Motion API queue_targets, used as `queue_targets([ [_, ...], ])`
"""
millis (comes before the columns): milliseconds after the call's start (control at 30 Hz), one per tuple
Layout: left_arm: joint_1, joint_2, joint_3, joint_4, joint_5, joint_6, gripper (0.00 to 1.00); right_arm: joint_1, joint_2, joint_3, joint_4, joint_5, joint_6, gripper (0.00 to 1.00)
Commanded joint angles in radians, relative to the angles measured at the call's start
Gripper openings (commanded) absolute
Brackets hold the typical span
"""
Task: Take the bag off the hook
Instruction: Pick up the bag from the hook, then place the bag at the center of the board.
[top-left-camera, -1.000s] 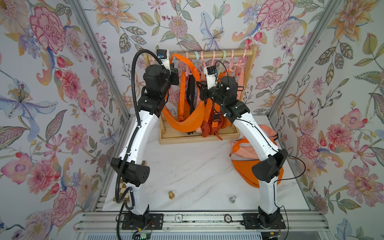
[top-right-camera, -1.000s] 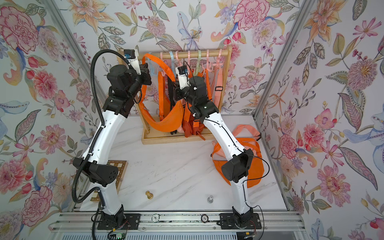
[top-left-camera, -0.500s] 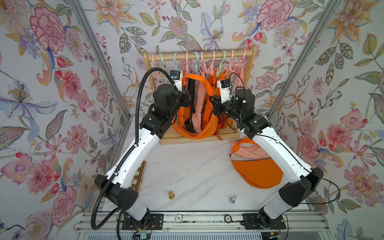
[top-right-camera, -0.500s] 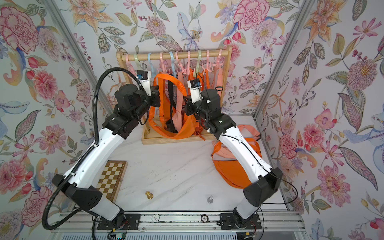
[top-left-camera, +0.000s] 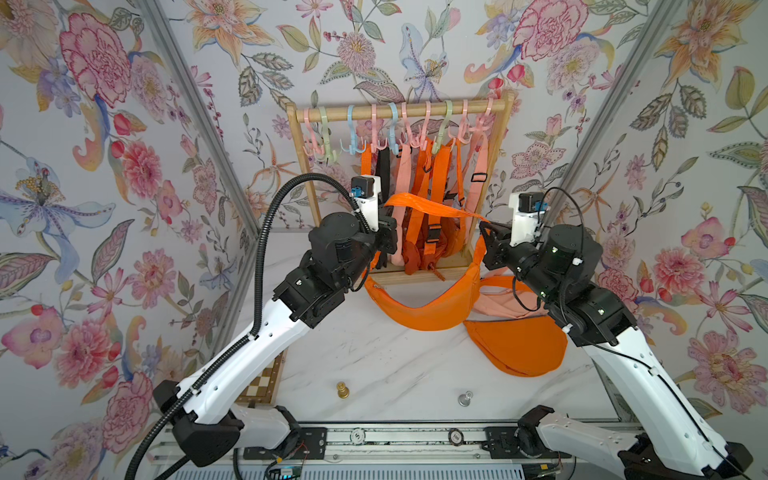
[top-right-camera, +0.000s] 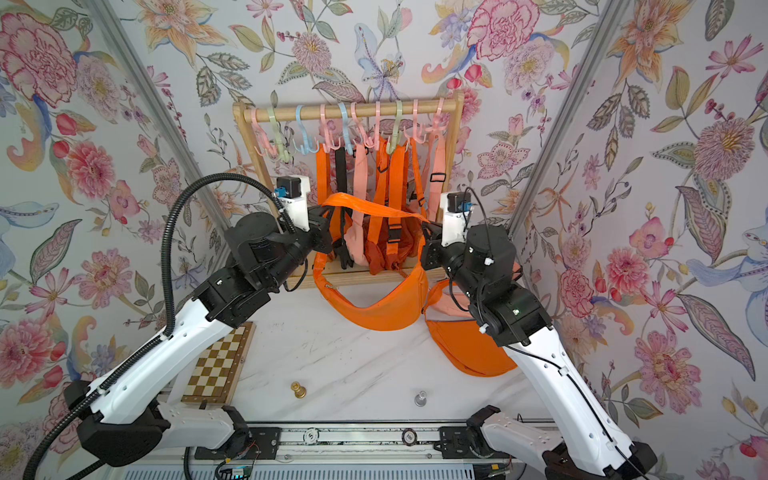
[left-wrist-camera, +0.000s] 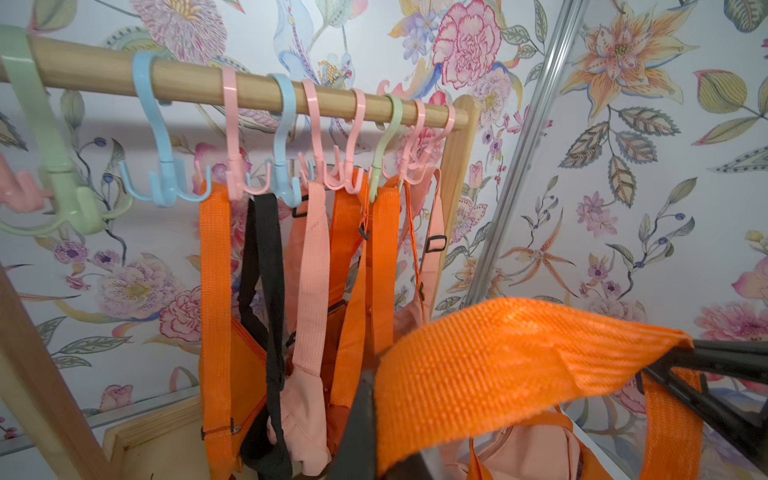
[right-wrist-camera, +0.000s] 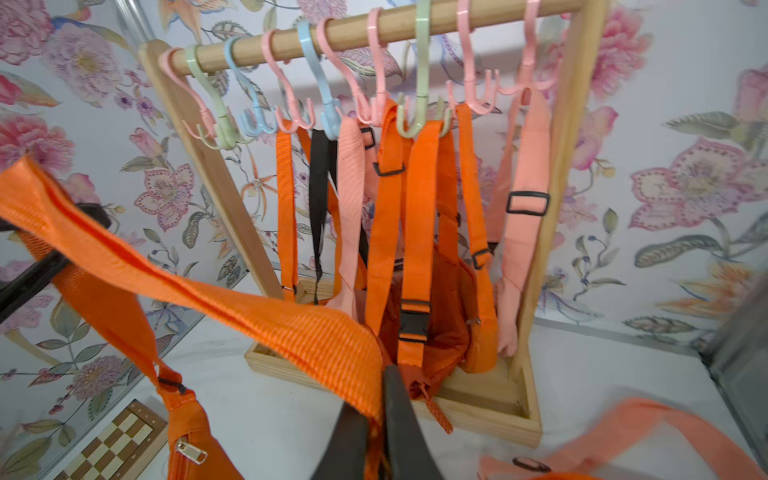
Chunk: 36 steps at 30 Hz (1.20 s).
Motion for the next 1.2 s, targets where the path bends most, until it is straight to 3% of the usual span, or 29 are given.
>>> queue_targets([
  [0, -0.066, 0.048, 0.07, 0.02, 0.022, -0.02, 0.02, -0.123, -0.078, 0.005, -0.081, 0.026, 0.067, 0.09],
  [200, -0.175, 0.133, 0.133, 0.047, 0.083, -0.05, 0.02, -0.362, -0.153, 0.009, -0.21, 0.032, 0.084, 0.08],
  [633, -0.324, 0.402, 0.297, 0.018, 0.243, -0.104, 0.01, -0.826, -0.195, -0.002, -0.358, -0.112, 0.14, 0.0],
  [967, -0.361, 0.462, 0.288, 0.028, 0.324, -0.148, 0.01, -0.918, -0.271, -0.07, -0.36, -0.187, 0.251, 0.0],
  [1167, -0.358, 0.372, 0.236, 0.007, 0.198, -0.075, 0.01, -0.915, -0.215, -0.072, -0.313, -0.428, 0.304, 0.0],
])
